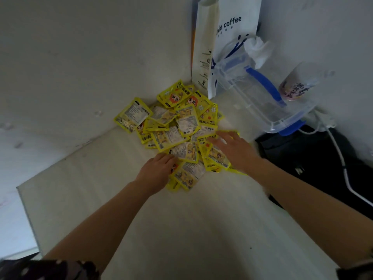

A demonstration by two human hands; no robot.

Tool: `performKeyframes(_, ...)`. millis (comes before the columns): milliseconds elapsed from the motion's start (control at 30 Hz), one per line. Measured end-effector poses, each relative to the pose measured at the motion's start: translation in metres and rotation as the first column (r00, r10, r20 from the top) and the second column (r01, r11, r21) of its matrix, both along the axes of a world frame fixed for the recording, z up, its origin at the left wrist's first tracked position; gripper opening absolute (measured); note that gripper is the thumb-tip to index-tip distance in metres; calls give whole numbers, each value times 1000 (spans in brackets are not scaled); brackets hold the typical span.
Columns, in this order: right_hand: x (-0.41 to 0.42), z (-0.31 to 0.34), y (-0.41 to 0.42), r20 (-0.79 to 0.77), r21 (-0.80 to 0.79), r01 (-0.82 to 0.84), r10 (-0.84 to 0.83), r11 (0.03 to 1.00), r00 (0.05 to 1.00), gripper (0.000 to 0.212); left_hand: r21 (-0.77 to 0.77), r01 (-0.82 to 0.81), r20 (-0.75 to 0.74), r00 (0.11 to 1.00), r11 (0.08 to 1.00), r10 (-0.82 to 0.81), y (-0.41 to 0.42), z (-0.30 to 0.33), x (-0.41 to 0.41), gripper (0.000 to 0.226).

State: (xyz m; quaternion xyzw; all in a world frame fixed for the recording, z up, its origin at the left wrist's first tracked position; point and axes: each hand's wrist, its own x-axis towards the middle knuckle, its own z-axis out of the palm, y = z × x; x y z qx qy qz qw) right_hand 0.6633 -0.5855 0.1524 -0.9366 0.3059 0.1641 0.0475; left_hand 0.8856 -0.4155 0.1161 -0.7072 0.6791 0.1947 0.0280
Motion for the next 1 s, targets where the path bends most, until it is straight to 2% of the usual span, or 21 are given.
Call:
performKeyframes(100,4,-7,-6,-31,10,-45,45,999,998,84,3,37,23,999,999,-37,0,-6,4,69)
performKeyframes(300,3,-14,-6,-43,-1,-73,73,997,996,75,-17,50,43,998,999,-50,9,-12,6,67)
performKeyframes(467,3,-16,-4,12,-70,-20,21,997,1000,56,-38,-19,41,999,999,20,16,-11,7,68)
performKeyframes(533,3,-18,-4,-12,-118,-27,25,993,1000,55,-20,-55,41,998,998,56,18,-10,8,67)
performKeyframes(700,4,-18,1,-12,-196,-44,42,980,999,54,-12,-131,37,991,991,131,29,-8,12,53)
performKeyframes(1000,-6,-4,7,-40,-140,-6,1,990,999,57,79,-285,-29,957,955,288,45,4,17,29)
